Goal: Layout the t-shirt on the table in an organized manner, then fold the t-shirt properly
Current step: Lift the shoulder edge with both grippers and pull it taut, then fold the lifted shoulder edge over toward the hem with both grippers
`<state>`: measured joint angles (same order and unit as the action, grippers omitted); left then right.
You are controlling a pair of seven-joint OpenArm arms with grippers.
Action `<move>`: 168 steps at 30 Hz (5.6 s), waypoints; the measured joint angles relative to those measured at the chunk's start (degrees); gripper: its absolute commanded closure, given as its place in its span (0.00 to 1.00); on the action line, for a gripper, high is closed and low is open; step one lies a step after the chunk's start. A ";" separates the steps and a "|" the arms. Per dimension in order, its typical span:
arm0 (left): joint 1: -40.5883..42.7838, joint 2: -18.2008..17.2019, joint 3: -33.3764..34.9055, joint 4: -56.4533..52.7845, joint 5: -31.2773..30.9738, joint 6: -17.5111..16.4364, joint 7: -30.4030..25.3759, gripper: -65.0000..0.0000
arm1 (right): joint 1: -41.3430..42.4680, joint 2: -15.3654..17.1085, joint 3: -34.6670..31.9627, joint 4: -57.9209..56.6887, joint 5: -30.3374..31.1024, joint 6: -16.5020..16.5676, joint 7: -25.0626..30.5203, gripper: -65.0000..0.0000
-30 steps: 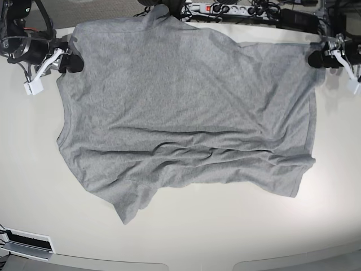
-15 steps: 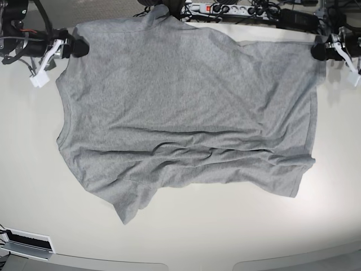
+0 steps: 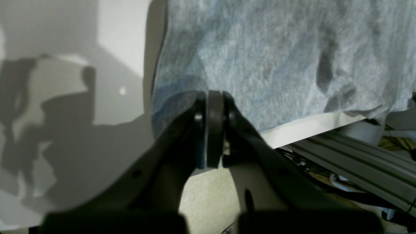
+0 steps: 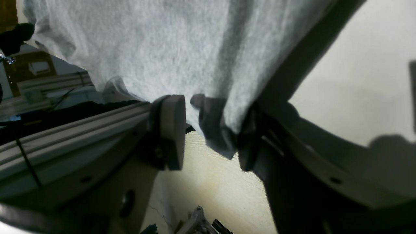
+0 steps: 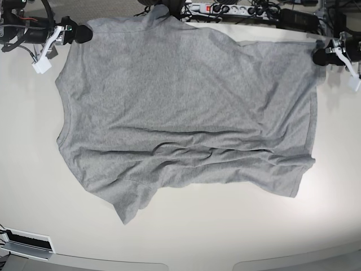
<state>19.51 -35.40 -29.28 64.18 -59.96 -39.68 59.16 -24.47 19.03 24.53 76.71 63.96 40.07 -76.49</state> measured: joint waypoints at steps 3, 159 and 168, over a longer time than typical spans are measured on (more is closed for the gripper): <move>0.02 0.02 0.00 0.00 0.04 0.00 0.44 1.00 | -0.13 0.00 0.00 0.00 -0.07 0.00 1.97 0.60; 20.94 -1.79 -17.49 38.05 -16.06 0.00 7.08 1.00 | -14.05 9.94 -0.17 31.78 -9.18 -0.22 10.51 1.00; 15.67 -1.75 -8.59 37.24 -2.78 0.00 -0.42 1.00 | -5.40 7.43 -0.33 29.22 -9.27 -0.20 11.43 1.00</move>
<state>35.18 -37.15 -37.87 101.43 -62.74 -39.68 58.74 -29.87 26.46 24.21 105.93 54.70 39.88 -65.06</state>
